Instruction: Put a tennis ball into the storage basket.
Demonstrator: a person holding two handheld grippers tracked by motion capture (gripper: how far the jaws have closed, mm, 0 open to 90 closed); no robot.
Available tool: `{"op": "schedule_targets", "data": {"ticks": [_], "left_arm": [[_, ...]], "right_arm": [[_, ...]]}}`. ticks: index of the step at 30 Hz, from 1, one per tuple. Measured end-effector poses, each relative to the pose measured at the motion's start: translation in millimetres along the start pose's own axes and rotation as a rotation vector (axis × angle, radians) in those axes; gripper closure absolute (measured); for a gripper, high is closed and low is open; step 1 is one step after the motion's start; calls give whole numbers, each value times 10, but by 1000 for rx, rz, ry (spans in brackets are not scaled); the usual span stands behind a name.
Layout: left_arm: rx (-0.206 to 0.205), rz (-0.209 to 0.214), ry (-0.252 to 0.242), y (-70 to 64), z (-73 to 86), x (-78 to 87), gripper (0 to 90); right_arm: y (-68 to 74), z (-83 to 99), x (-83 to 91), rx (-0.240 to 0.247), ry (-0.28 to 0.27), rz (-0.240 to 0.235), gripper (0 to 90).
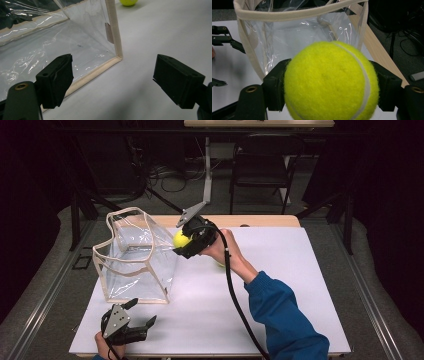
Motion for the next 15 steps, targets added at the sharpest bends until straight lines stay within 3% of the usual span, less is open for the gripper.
{"op": "schedule_targets", "data": {"ticks": [15], "left_arm": [[-5, -1, -3, 2, -4, 9, 162]], "right_arm": [[83, -149, -63, 1, -35, -9, 266]]}}
Point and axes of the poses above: each handheld gripper's, and its own axes: x roughly backward along the jaws, z roughly out of its underside, y roughly to its left, the point moved 7 cm from there along -x, roughly forward along the jaws, and after that the axes turned 7 degrees about -x, right-handed, at the moved point
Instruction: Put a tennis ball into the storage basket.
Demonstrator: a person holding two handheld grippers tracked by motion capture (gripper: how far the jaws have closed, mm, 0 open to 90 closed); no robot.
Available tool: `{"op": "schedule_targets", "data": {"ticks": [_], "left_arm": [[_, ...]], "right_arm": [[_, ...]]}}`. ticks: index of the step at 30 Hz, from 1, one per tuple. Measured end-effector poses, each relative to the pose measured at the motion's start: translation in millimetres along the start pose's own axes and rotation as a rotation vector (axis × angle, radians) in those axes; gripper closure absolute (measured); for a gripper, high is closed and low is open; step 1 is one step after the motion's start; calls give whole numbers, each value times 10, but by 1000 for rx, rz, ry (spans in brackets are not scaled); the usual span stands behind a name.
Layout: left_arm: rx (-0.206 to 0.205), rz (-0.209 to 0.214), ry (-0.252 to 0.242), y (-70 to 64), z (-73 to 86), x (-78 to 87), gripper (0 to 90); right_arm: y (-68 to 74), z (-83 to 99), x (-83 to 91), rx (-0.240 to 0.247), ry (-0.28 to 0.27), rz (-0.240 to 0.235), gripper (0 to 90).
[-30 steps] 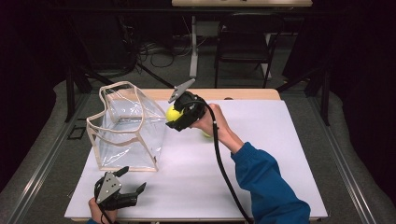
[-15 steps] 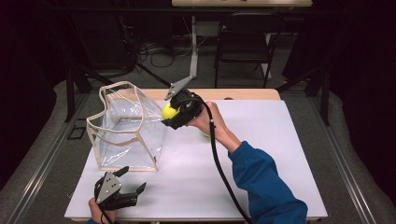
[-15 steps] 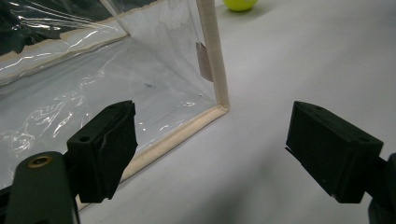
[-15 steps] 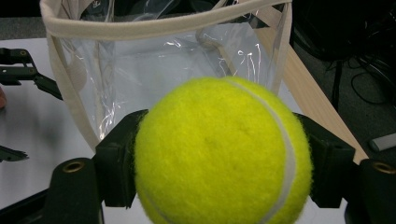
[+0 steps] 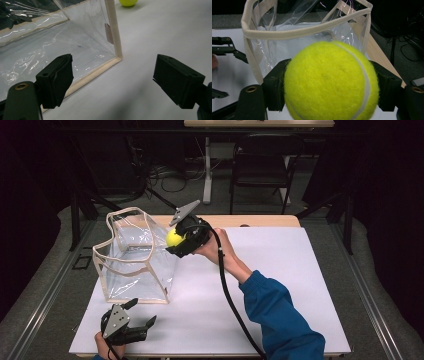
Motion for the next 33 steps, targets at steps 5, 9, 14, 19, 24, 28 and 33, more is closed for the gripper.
{"op": "schedule_targets", "data": {"ticks": [5, 9, 14, 19, 24, 28, 33], "left_arm": [[-1, 3, 0, 1, 1, 1, 162], [-2, 3, -1, 1, -1, 1, 161], [-1, 4, -6, -2, -5, 6, 162], [3, 3, -7, 0, -4, 6, 161], [4, 4, -8, -1, -4, 6, 161], [5, 4, -10, -1, -5, 10, 161], [3, 2, -12, 4, -6, 10, 162]], "right_arm": [[20, -31, -23, -4, -12, -4, 266], [27, -63, -36, -6, -23, -6, 266], [48, -97, -38, 1, -28, -6, 266], [59, -152, -41, 6, -40, -8, 266], [68, -202, -35, 10, -53, -7, 266], [83, -243, -39, 18, -58, -6, 266], [96, -288, -51, 20, -60, -11, 266]]}}
Point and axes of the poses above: each handheld gripper's, and its own axes: x roughly backward along the jaws, z roughly out of its underside, y roughly to its left, the point moved 7 cm from there along -x, roughly forward along the jaws, and after that the axes turned 7 degrees about -x, right-handed, at the moved point
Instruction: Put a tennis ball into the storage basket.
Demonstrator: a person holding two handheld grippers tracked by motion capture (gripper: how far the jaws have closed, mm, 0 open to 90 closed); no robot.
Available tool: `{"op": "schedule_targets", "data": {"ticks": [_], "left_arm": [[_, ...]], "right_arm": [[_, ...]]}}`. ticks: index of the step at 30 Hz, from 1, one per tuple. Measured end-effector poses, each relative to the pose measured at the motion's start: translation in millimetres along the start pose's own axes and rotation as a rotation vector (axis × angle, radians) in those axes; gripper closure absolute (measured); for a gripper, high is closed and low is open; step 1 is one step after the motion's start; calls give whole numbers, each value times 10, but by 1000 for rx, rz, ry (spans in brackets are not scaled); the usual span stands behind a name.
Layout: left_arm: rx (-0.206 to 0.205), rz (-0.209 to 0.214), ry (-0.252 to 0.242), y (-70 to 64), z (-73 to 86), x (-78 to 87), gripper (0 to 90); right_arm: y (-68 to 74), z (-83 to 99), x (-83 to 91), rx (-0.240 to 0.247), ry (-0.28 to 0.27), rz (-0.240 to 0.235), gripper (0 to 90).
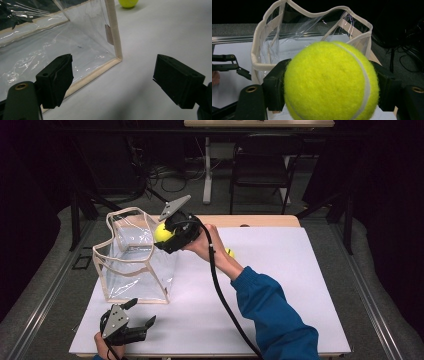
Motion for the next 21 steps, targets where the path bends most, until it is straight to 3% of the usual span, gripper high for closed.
{"op": "schedule_targets", "data": {"ticks": [21], "left_arm": [[0, 4, 0, -6, 0, 2, 161]], "right_arm": [[28, -152, 40, 13, -59, 3, 266]]}}
Point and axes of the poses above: each handheld gripper's, and its own axes: x roughly backward along the jaws, z roughly out of its underside, y roughly to its left, the point moved 7 cm from there along -x, roughly forward along the jaws, and after that the axes turned 7 degrees about -x, right-handed, at the moved point
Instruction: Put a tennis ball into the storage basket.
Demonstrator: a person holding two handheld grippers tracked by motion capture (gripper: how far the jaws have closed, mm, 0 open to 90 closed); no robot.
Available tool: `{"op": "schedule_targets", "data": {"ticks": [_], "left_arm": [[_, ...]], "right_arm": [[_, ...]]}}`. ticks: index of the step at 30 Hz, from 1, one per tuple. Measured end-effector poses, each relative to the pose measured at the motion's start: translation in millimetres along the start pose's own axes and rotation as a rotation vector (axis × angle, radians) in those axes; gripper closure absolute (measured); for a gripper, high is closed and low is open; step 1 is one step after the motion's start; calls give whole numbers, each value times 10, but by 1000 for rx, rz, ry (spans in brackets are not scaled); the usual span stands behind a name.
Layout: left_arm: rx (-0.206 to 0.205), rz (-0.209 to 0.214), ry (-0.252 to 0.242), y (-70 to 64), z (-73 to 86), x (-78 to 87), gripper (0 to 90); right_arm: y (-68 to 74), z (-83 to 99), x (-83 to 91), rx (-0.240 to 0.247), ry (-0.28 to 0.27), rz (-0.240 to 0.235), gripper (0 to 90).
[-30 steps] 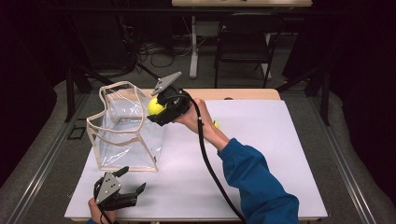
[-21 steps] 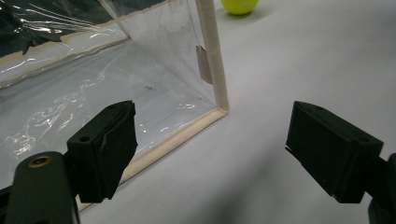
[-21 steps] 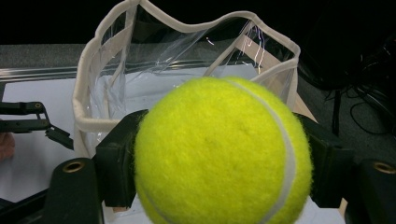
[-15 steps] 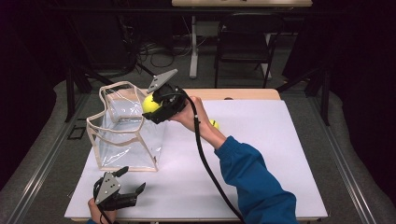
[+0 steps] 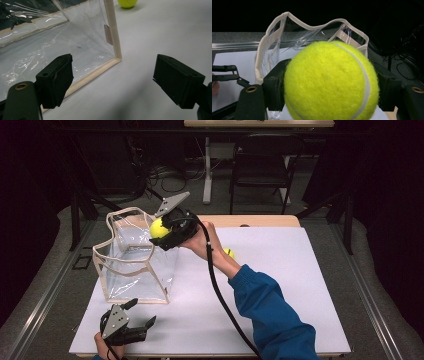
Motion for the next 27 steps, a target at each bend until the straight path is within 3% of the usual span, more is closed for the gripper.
{"op": "schedule_targets", "data": {"ticks": [27], "left_arm": [[1, -2, -8, 1, -5, 8, 161]], "right_arm": [[5, -235, -78, 2, -35, -7, 266]]}}
Point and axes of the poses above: each handheld gripper's, and its own axes: x roughly backward along the jaws, z roughly out of its underside, y roughly to its left, the point moved 7 cm from there along -x, roughly forward along the jaws, and after that the axes turned 7 degrees about -x, right-handed, at the moved point
